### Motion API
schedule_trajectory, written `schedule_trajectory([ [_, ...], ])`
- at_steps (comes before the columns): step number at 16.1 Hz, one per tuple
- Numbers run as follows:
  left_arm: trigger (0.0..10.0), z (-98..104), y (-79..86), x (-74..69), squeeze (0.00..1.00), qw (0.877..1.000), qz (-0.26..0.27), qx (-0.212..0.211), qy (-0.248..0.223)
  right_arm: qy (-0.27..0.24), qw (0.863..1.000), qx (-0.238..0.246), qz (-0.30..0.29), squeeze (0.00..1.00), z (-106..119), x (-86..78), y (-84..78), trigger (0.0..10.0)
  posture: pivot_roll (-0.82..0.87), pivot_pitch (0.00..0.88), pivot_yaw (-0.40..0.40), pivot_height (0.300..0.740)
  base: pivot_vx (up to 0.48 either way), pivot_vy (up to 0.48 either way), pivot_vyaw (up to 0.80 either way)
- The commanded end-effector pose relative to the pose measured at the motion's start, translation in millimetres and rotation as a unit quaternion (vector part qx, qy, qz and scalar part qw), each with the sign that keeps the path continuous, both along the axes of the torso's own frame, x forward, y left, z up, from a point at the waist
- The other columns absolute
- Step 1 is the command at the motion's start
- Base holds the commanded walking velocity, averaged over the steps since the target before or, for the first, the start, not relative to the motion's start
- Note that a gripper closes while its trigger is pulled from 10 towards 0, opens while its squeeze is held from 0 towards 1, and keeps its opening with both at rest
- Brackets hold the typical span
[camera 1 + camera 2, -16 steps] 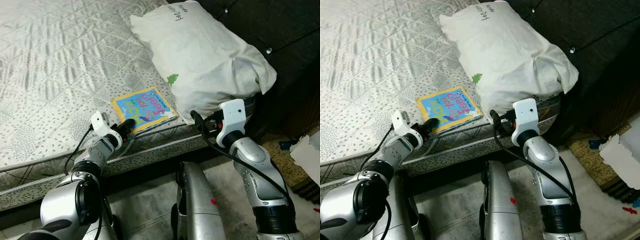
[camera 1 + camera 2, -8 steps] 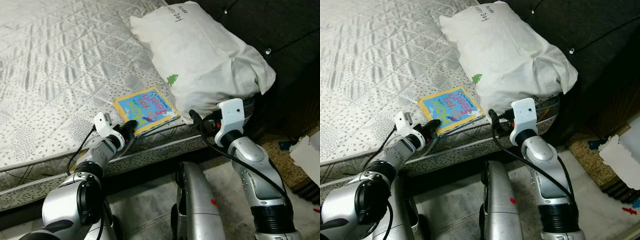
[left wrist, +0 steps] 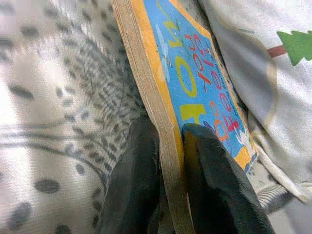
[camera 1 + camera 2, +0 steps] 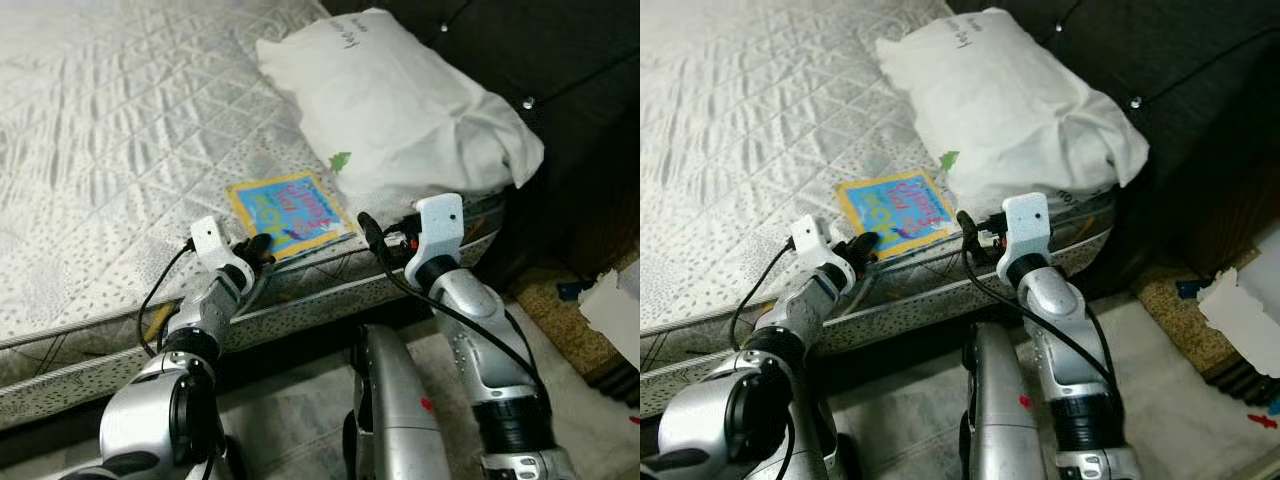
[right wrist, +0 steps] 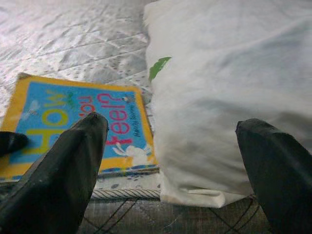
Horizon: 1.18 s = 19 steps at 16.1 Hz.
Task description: Clean up the room
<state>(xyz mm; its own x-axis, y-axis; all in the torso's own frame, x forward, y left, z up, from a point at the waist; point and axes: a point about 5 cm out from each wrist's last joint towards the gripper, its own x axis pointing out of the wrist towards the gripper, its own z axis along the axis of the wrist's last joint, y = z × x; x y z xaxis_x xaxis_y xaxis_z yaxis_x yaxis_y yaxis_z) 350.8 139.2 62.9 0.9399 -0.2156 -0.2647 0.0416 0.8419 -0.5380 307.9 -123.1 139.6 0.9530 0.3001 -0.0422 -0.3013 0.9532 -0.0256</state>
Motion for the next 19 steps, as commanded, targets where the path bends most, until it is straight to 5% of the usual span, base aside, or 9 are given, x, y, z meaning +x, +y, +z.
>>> schedule_trajectory([
  [1,0.0,-3.7,20.7,-3.9,0.0,0.997,0.039,0.061,0.005,-0.002,1.0,0.005,-0.002,0.0,-0.6,3.5,5.7,10.0,-0.15,0.0,-0.006,0.479,0.0,0.0,0.0],
  [6,0.0,37.8,50.8,5.3,0.0,0.98,0.097,0.152,-0.083,-0.007,0.999,0.037,0.007,0.0,-4.5,13.2,24.2,10.0,-0.07,0.0,0.009,0.479,0.0,0.0,0.0],
  [9,0.0,51.5,53.2,0.1,0.0,0.969,0.102,0.195,-0.109,-0.011,0.998,0.061,0.004,0.0,-2.5,19.6,29.3,10.0,-0.05,0.0,0.022,0.479,0.0,0.0,0.0],
  [10,0.0,49.5,53.2,-5.2,0.0,0.964,0.104,0.222,-0.105,-0.011,0.998,0.067,0.001,0.0,-4.4,21.0,30.3,10.0,-0.04,0.0,0.027,0.479,0.0,0.0,0.0],
  [12,0.0,25.7,56.5,-15.4,0.0,0.969,0.126,0.208,-0.05,-0.005,0.997,0.073,0.002,0.0,-9.2,19.8,34.2,10.0,-0.05,0.0,0.035,0.479,0.0,0.0,0.0],
  [16,0.0,10.9,53.9,-18.8,0.0,0.971,0.132,0.2,-0.019,-0.006,0.997,0.075,-0.002,0.0,-10.1,20.2,33.5,10.0,-0.05,0.0,0.044,0.479,0.0,0.0,0.0],
  [18,10.0,21.5,45.3,-10.9,0.0,0.975,0.125,0.18,-0.039,-0.01,0.997,0.076,-0.006,0.0,-8.9,23.0,32.3,10.0,-0.07,0.0,0.048,0.479,0.0,0.0,0.0],
  [19,10.0,31.4,42.1,-7.8,0.0,0.976,0.106,0.175,-0.072,-0.01,0.997,0.076,-0.007,0.0,-9.0,23.0,32.0,10.0,-0.07,0.0,0.046,0.479,0.0,0.0,0.0],
])
